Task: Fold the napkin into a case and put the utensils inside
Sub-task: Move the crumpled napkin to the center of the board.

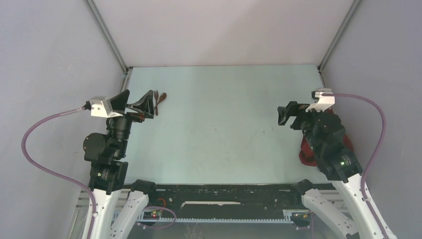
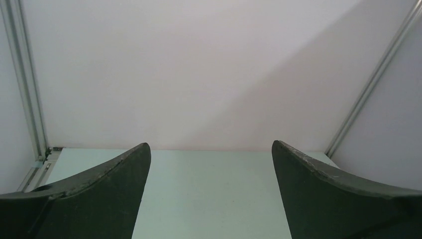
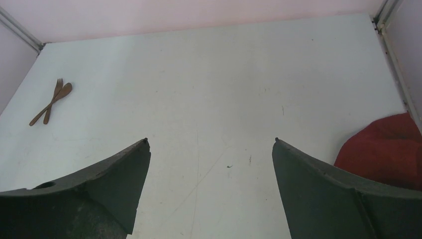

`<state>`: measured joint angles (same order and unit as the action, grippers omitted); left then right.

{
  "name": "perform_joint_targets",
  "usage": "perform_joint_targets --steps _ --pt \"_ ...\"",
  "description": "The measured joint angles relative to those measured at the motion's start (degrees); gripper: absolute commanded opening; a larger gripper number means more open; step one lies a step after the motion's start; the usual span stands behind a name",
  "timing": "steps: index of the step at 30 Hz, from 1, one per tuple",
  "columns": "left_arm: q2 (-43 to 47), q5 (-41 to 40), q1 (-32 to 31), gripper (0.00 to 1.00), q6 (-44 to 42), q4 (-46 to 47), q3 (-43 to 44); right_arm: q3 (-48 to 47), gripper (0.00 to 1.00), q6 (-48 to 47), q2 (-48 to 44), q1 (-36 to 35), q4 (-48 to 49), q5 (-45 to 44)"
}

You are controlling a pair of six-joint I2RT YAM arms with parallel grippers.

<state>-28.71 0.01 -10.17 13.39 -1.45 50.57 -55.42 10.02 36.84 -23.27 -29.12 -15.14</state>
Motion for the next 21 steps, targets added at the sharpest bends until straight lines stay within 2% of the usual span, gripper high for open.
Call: perform_joint_targets --steps 7,11,13,15,18,21 --pt "-0.2 -3.8 0.0 1.00 -1.0 -1.0 0.1 -0.9 1.00 2.3 3.8 0.0 -0.7 -2.2" --pt "-3.2 -7.8 -0.1 1.00 -1.8 -5.2 2.9 -8.1 1.00 8.9 12.2 2.1 -8.4 -9.1" --pt "-6.0 -10.2 -0.2 1.00 -2.0 -7.3 5.3 -12.2 0.99 14.8 17.2 6.9 -12.2 -11.3" --pt "-7.9 -11.5 -0.2 1.00 -2.1 -8.9 6.5 -12.9 0.96 21.7 21.2 15.0 -15.4 -11.5" --pt "-8.8 -11.9 -0.2 1.00 -2.1 -10.8 6.7 -11.2 0.96 30.0 25.9 29.8 -21.0 -10.6" --pt "-9.2 -11.8 -0.2 1.00 -2.1 -12.2 6.7 -6.1 0.99 34.6 29.1 42.4 -22.0 -8.6"
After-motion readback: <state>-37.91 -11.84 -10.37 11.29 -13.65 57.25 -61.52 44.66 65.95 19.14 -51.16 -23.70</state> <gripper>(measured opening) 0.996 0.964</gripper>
